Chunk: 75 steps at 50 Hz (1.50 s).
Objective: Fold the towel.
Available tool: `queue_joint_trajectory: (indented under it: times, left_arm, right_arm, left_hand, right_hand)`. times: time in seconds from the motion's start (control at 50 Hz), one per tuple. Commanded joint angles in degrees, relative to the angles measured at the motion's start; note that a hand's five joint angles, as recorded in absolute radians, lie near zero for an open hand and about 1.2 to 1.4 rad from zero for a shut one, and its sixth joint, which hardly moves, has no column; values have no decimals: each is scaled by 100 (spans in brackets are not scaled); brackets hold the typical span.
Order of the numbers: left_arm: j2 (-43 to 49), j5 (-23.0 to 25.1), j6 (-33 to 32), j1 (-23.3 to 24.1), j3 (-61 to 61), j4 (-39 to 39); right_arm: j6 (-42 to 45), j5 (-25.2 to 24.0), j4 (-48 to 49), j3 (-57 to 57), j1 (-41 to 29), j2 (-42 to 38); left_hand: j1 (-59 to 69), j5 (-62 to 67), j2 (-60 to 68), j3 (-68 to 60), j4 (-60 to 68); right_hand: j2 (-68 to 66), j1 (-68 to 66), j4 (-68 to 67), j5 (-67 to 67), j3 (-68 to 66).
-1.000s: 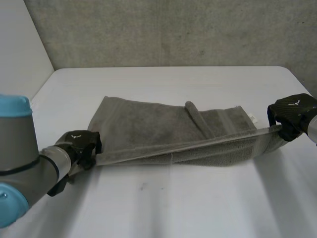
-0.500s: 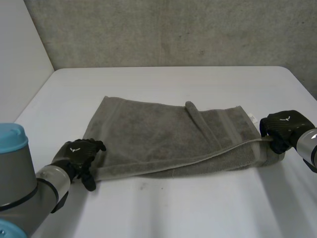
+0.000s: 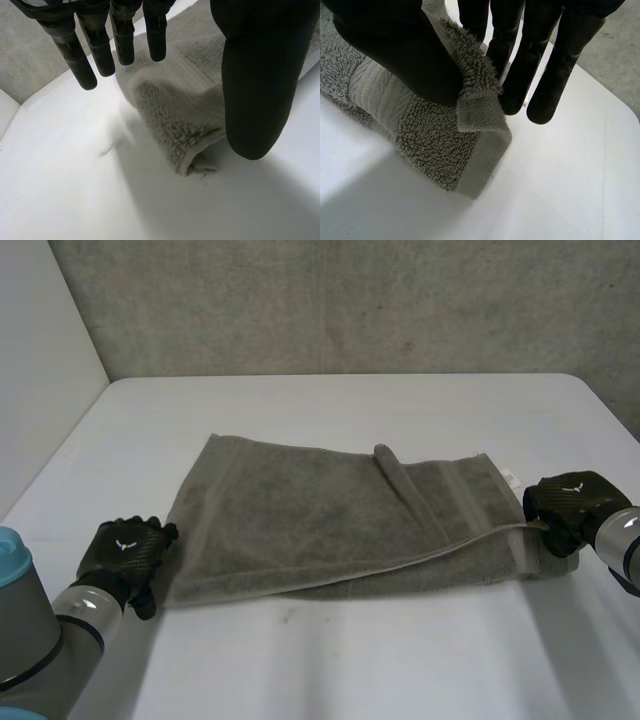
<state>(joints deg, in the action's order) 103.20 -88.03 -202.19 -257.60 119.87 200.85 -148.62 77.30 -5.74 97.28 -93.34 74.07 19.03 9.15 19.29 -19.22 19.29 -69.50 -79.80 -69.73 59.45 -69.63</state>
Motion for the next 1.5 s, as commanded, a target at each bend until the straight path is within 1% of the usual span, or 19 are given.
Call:
queue_joint_trajectory:
  times: [0.02,0.18,0.22,0.24,0.28,0.3,0.34,0.46,0.58,0.68,0.78,0.88,0.94,0.98,1.1,1.18,1.22,1.38,1.5]
  left_arm:
    - [218,23,-14,-79,-43,103]
    - [403,23,-22,-97,-78,262]
    - [403,23,-14,-97,-113,340]
    - [403,23,-14,-97,-113,341]
    - [350,23,-14,-123,-139,507]
    - [350,23,-14,-123,-139,508]
    - [280,31,-14,-220,-148,648]
    - [-81,40,4,-317,-131,648]
    - [-1045,31,22,-317,-148,578]
    - [-1935,49,-22,-317,-210,218]
    - [-2524,207,-31,-308,-623,-661]
    - [-2779,514,4,-317,-1640,-2047]
    - [-2770,532,13,-317,-1941,-2322]
    - [-2709,532,48,-308,-2527,-2742]
    - [-2638,532,118,-334,-3180,-3149]
    - [-2034,515,153,-334,-3417,-3315]
    - [-1795,506,153,-334,-3462,-3333]
    - [-318,497,153,-299,-3901,-3333]
    - [892,488,206,-229,-5084,-3298]
  right_arm:
    - [0,5,29,2,0,-67]
    - [0,14,82,2,26,-94]
    - [0,14,117,2,35,-85]
    - [0,22,152,2,44,-85]
    - [0,31,187,2,44,-85]
    - [0,40,222,2,53,-85]
    - [0,40,231,2,61,-77]
    - [53,84,205,-25,53,-6]
    - [79,84,38,-86,44,126]
    - [149,-21,-654,-244,70,1020]
    - [193,-30,-1191,-621,61,1635]
    - [176,-74,-1613,-1323,44,2207]
    - [158,-188,-1833,-1903,44,2357]
    - [141,-267,-1956,-2167,35,2367]
    - [140,-408,-2440,-2740,44,2270]
    - [193,-417,-2555,-2670,44,2059]
    - [220,-391,-2590,-2635,9,1447]
    - [317,-338,-2476,-3003,-70,155]
    - [132,-74,-2001,-3734,-360,-709]
  left_hand:
    - [514,503,489,-495,489]
    - [1120,1108,1094,-1101,1095]
    - [2374,2362,2348,-2355,2349]
    - [2381,2370,2356,-2362,2356]
    - [4407,4395,4382,-4388,4382]
    - [4417,4405,4391,-4398,4391]
    - [5907,5895,5881,-5888,5882]
    - [6097,6085,6071,-6078,6071]
    - [6097,6085,6071,-6078,6071]
    - [6097,6085,6071,-6078,6071]
    - [6097,6085,6071,-6078,6071]
    - [6097,6085,6071,-6078,6071]
    - [6097,6085,6071,-6078,6071]
    - [6097,6085,6071,-6078,6071]
    - [6097,6085,6071,-6078,6071]
    - [6097,6085,6071,-6078,6071]
    - [6097,6085,6071,-6078,6071]
    - [6097,6085,6071,-6078,6071]
    - [6097,6085,6071,-6078,6071]
  right_hand:
    - [-1050,-20,-1027,1055,-1037]
    - [-1050,-20,-1027,1055,-1037]
    - [-1050,-20,-1027,1055,-1037]
    - [-1050,-20,-1027,1055,-1037]
    - [-1050,-20,-1027,1055,-1037]
    - [-1050,-20,-1027,1055,-1037]
    - [-1050,-20,-1027,1055,-1037]
    - [-1050,-20,-1027,1055,-1037]
    - [-1050,-20,-1027,1055,-1037]
    - [-1050,-20,-1027,1055,-1037]
    - [-1050,-20,-1027,1055,-1037]
    - [-1050,-20,-1027,1055,-1037]
    - [-1050,-20,-1027,1055,-1037]
    - [-1050,-20,-1027,1055,-1037]
    - [-1050,-20,-1027,1055,-1037]
    - [-1050,-20,-1027,1055,-1037]
    - [-1050,-20,-1027,1055,-1037]
    - [-1050,-20,-1027,1055,-1037]
    - [-1050,-20,-1027,1055,-1037]
